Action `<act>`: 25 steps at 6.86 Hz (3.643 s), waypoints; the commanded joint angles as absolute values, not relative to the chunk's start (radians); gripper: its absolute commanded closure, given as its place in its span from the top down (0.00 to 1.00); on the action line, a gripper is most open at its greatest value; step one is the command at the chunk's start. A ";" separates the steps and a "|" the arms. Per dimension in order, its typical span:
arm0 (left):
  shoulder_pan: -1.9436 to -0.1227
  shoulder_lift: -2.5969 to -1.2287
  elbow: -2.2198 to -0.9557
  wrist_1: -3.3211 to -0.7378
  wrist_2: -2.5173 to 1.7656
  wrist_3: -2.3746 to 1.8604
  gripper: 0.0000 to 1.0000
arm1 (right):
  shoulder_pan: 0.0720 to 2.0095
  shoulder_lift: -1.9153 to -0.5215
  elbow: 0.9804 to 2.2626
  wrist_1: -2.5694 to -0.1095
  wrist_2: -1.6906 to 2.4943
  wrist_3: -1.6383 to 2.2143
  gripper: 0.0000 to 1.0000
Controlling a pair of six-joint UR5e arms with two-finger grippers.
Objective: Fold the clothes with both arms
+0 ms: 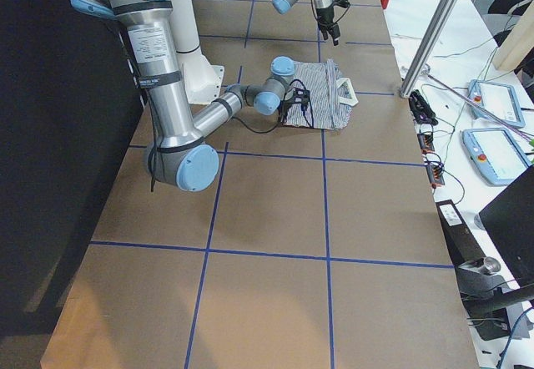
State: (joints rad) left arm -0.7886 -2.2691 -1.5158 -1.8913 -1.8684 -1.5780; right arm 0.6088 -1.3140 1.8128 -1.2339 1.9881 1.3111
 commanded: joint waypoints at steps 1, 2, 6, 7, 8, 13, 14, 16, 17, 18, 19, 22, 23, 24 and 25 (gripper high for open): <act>-0.773 -2.266 -1.557 -1.861 -1.867 -1.580 1.00 | 0.545 -1.533 2.018 -1.233 2.003 1.321 0.00; -0.758 -2.264 -1.566 -1.862 -1.865 -1.607 1.00 | 0.507 -1.636 2.084 -1.230 2.038 1.340 0.00; -0.672 -2.264 -1.600 -1.858 -1.859 -1.699 1.00 | 0.338 -1.775 2.178 -1.224 2.147 1.431 0.00; -0.666 -2.261 -1.614 -1.856 -1.859 -1.701 1.00 | 0.298 -1.775 2.178 -1.224 2.151 1.431 0.00; -0.654 -2.255 -1.615 -1.856 -1.861 -1.703 1.00 | 0.284 -1.775 2.180 -1.223 2.151 1.431 0.51; -0.387 -2.227 -1.801 -1.584 -1.760 -1.976 0.90 | 0.487 -1.629 2.223 -1.223 2.100 1.471 1.00; -0.327 -2.223 -1.790 -1.583 -1.756 -2.030 0.89 | 0.542 -1.606 2.221 -1.224 2.102 1.471 1.00; -0.287 -2.233 -1.714 -1.594 -1.674 -2.089 0.86 | 0.587 -1.597 2.220 -1.226 2.106 1.470 1.00; -0.269 -2.232 -1.712 -1.592 -1.671 -2.092 0.86 | 0.592 -1.595 2.220 -1.226 2.106 1.470 1.00; -0.264 -2.229 -1.707 -1.594 -1.672 -2.100 0.85 | 0.598 -1.595 2.220 -1.226 2.106 1.470 1.00; -0.265 -2.229 -1.691 -1.604 -1.671 -2.106 0.80 | 0.600 -1.595 2.218 -1.226 2.106 1.470 1.00; -0.265 -2.230 -1.690 -1.609 -1.671 -2.112 0.00 | 0.601 -1.595 2.218 -1.227 2.108 1.470 1.00; -0.265 -2.230 -1.690 -1.608 -1.671 -2.109 0.00 | 0.601 -1.597 2.218 -1.227 2.108 1.470 1.00; -0.267 -2.230 -1.693 -1.608 -1.671 -2.109 0.00 | 0.601 -1.598 2.220 -1.227 2.109 1.470 1.00; -0.275 -2.230 -1.697 -1.605 -1.669 -2.099 0.00 | 0.601 -1.598 2.218 -1.227 2.109 1.470 1.00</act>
